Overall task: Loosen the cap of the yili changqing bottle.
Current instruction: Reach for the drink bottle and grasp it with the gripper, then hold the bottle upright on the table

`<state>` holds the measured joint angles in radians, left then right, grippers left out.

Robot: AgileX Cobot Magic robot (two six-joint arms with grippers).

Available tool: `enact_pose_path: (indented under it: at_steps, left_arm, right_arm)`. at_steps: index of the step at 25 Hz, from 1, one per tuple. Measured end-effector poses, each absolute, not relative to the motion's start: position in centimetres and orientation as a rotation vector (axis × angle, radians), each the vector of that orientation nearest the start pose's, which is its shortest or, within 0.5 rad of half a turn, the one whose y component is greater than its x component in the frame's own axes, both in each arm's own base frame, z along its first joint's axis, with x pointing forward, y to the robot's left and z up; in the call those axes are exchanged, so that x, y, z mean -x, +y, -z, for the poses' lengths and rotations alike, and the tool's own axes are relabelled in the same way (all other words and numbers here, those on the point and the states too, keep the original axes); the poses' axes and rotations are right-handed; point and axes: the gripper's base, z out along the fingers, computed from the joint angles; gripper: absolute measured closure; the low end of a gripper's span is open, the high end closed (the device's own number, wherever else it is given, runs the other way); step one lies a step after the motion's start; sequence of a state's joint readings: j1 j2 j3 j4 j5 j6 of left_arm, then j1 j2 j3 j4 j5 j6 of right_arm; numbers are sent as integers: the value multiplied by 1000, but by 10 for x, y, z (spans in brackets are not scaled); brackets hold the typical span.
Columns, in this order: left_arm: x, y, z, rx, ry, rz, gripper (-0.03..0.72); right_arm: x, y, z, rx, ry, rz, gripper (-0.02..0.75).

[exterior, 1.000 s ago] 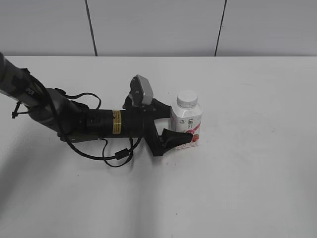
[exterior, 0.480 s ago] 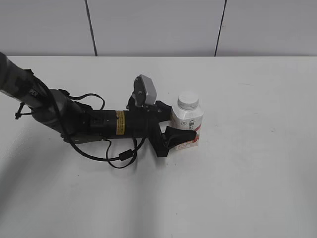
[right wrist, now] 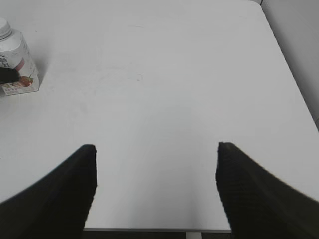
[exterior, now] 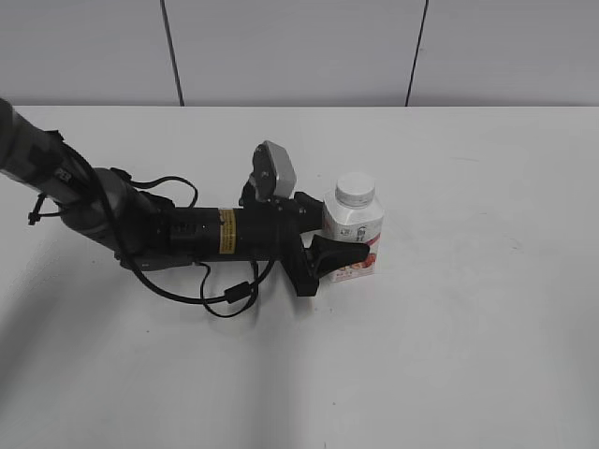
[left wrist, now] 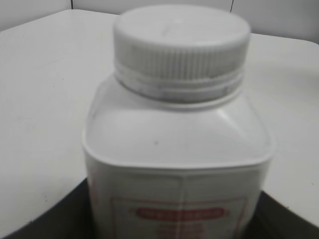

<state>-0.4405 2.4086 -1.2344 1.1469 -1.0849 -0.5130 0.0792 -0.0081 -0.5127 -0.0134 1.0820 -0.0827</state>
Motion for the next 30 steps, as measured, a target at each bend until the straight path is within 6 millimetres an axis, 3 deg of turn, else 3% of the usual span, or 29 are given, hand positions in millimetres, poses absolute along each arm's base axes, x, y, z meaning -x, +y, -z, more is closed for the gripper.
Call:
enact_pose_path:
  at_steps: [25, 30]
  left_arm:
    - [-346, -244, -49, -1284, 1482, 1040, 305]
    - [-346, -241, -48, -1319, 1463, 1048, 276]
  right_arm:
    - [8, -2, -279, 164, 2038, 18, 152]
    - [8, -2, -279, 164, 2038, 18, 152]
